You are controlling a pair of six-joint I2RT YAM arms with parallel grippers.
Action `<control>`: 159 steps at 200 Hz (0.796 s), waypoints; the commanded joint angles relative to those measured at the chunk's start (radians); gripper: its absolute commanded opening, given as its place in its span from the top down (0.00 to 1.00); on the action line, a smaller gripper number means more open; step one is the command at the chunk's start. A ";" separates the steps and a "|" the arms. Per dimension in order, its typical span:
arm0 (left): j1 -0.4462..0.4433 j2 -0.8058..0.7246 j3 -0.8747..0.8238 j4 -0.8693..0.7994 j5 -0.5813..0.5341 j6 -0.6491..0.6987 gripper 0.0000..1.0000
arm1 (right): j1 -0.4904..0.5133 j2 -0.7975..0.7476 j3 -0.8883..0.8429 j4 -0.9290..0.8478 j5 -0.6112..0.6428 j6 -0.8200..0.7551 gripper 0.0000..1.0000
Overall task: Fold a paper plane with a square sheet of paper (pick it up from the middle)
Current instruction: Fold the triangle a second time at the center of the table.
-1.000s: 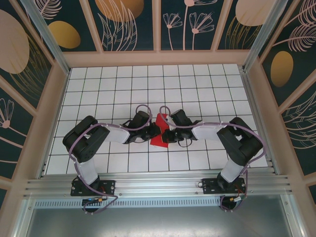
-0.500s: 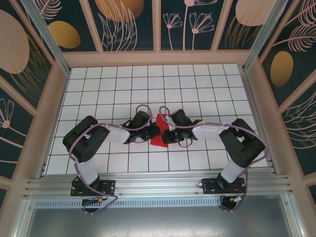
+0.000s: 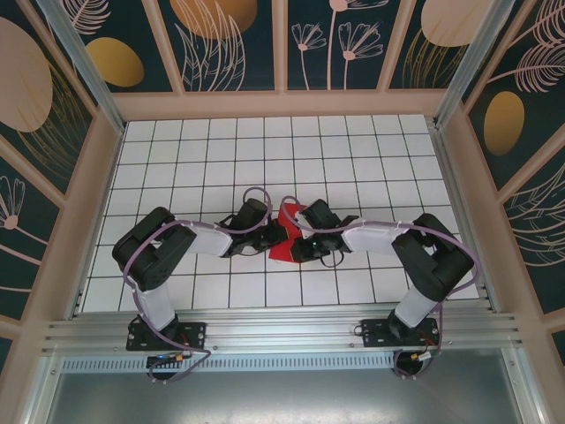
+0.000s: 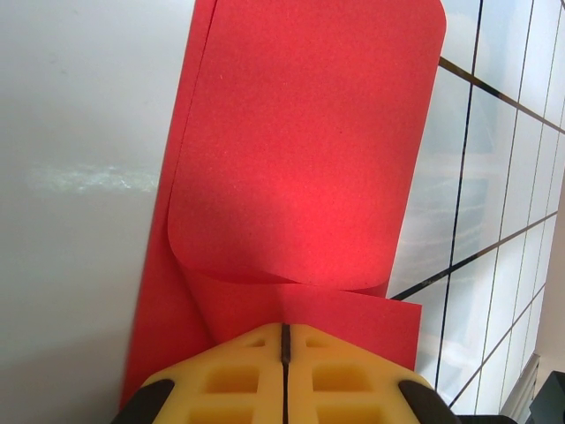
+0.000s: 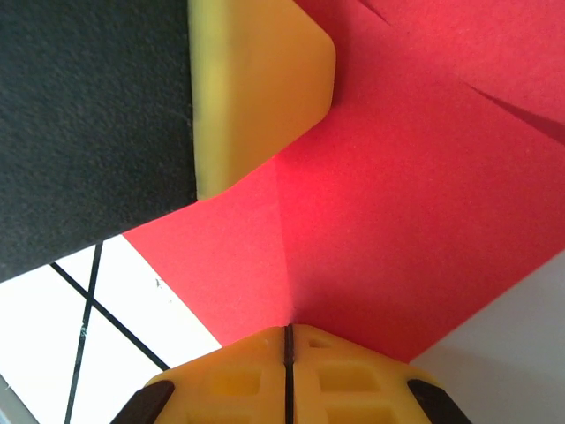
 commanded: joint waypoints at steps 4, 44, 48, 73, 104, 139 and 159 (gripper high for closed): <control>0.002 0.034 -0.006 -0.089 -0.048 0.032 0.94 | 0.004 0.027 0.020 -0.065 0.054 -0.024 0.90; 0.003 0.032 -0.007 -0.092 -0.050 0.034 0.94 | 0.004 0.061 -0.008 -0.044 0.028 -0.019 0.90; 0.001 0.033 -0.006 -0.092 -0.050 0.033 0.94 | 0.003 0.063 -0.012 -0.045 0.029 -0.016 0.90; 0.001 0.030 -0.005 -0.093 -0.051 0.035 0.94 | -0.001 0.029 -0.037 -0.027 -0.002 0.014 0.90; 0.001 0.029 -0.006 -0.095 -0.051 0.036 0.94 | -0.013 -0.034 -0.038 0.019 -0.103 0.053 0.89; 0.002 0.027 -0.005 -0.093 -0.050 0.037 0.94 | -0.030 -0.028 -0.030 0.046 -0.145 0.101 0.89; 0.001 0.026 -0.004 -0.096 -0.048 0.038 0.94 | -0.044 -0.031 -0.031 0.055 -0.165 0.116 0.89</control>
